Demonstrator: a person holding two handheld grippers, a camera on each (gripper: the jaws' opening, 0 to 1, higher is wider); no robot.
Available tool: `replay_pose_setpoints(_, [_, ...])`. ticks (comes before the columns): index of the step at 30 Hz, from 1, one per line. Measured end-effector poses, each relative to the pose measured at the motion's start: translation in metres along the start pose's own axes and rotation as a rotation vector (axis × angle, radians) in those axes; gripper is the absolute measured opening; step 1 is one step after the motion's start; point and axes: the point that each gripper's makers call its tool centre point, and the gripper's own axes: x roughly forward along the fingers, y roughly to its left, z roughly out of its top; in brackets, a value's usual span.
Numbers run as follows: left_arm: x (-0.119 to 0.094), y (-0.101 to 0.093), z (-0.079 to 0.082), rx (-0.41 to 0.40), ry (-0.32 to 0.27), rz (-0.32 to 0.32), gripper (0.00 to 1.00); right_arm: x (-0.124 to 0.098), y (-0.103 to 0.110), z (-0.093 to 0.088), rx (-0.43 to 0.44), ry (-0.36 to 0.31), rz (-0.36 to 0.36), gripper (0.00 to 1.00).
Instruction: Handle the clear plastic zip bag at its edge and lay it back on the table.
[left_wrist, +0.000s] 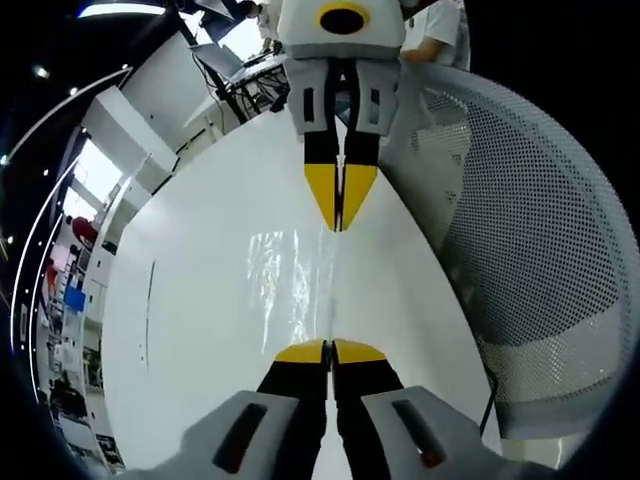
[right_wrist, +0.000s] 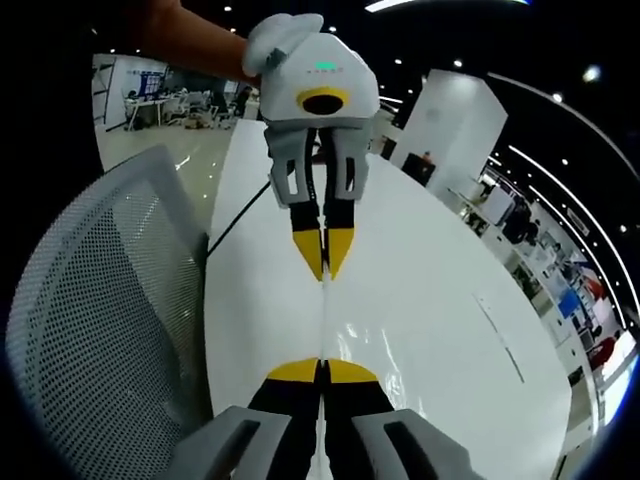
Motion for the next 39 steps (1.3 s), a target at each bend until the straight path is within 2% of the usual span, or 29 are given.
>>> replay_pose_setpoints(6, [0.0, -0.001, 0.005, 0.024, -0.003, 0.0, 0.0, 0.002, -0.002, 0.002, -0.006, 0.005, 0.004, 0.0])
replay_pose_setpoints(13, [-0.007, 0.005, 0.012, 0.04, -0.013, 0.03, 0.0, 0.002, -0.004, 0.001, 0.009, 0.014, -0.004, 0.0])
replay_pose_setpoints(29, [-0.009, 0.007, 0.009, 0.024, -0.008, 0.033, 0.0, 0.001, -0.004, 0.002, 0.024, 0.006, -0.012, 0.0])
replay_pose_setpoints(32, [-0.008, 0.006, 0.005, 0.023, 0.002, 0.027, 0.0, 0.0, -0.004, 0.006, 0.037, -0.011, -0.016, 0.04])
replay_pose_setpoints(39, [-0.009, 0.006, 0.004, 0.001, -0.015, 0.031, 0.0, 0.002, -0.006, 0.02, 0.037, -0.044, -0.021, 0.05])
